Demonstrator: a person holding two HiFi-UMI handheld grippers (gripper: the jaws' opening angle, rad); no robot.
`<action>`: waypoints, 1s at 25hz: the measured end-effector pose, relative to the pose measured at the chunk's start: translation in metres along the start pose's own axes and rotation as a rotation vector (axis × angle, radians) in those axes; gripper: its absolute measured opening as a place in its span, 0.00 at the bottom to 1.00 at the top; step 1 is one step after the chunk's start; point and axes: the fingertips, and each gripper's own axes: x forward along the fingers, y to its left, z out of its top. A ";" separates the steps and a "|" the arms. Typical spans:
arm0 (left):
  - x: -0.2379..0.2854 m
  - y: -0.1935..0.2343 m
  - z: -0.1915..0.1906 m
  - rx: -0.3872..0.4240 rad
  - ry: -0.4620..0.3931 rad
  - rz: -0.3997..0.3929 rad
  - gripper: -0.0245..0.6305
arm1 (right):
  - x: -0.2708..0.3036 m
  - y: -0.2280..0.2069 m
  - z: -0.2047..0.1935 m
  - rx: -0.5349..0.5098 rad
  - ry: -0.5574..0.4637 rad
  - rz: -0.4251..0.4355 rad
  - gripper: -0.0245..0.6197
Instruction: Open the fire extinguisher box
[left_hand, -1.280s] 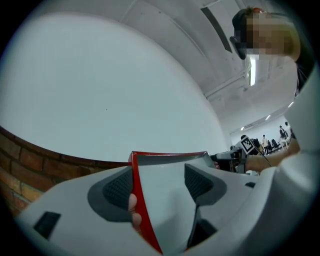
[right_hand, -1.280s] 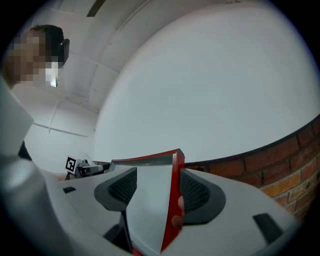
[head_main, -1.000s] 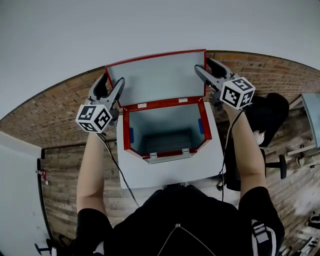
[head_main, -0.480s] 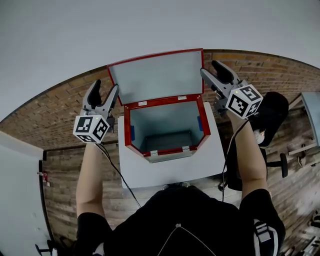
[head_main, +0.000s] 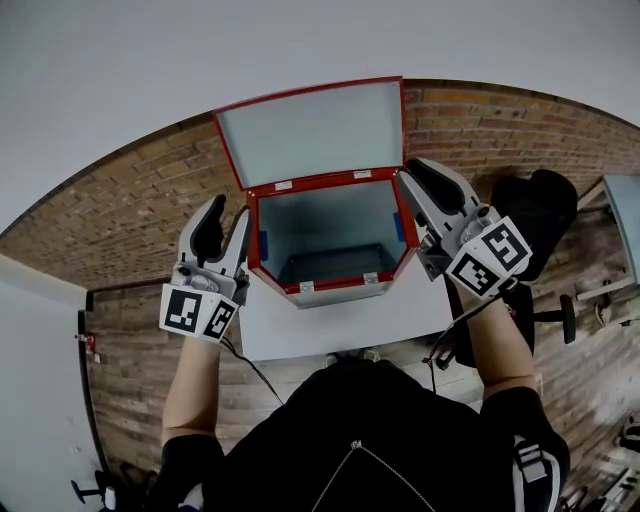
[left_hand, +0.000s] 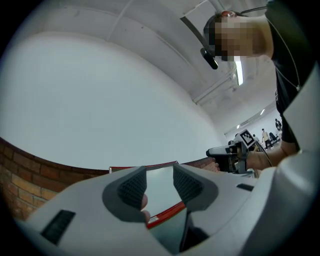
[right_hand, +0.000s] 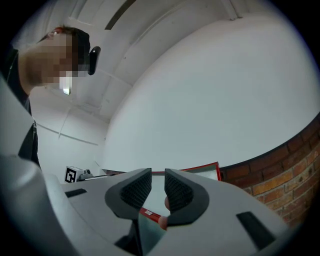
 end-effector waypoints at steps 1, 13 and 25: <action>-0.005 -0.006 -0.003 -0.009 0.000 0.001 0.35 | -0.004 0.008 -0.002 0.003 -0.001 0.002 0.18; -0.033 -0.065 -0.052 -0.127 0.049 0.009 0.14 | -0.032 0.065 -0.068 0.088 0.083 0.015 0.09; -0.034 -0.108 -0.081 -0.143 0.109 -0.045 0.11 | -0.036 0.101 -0.110 0.052 0.136 0.020 0.07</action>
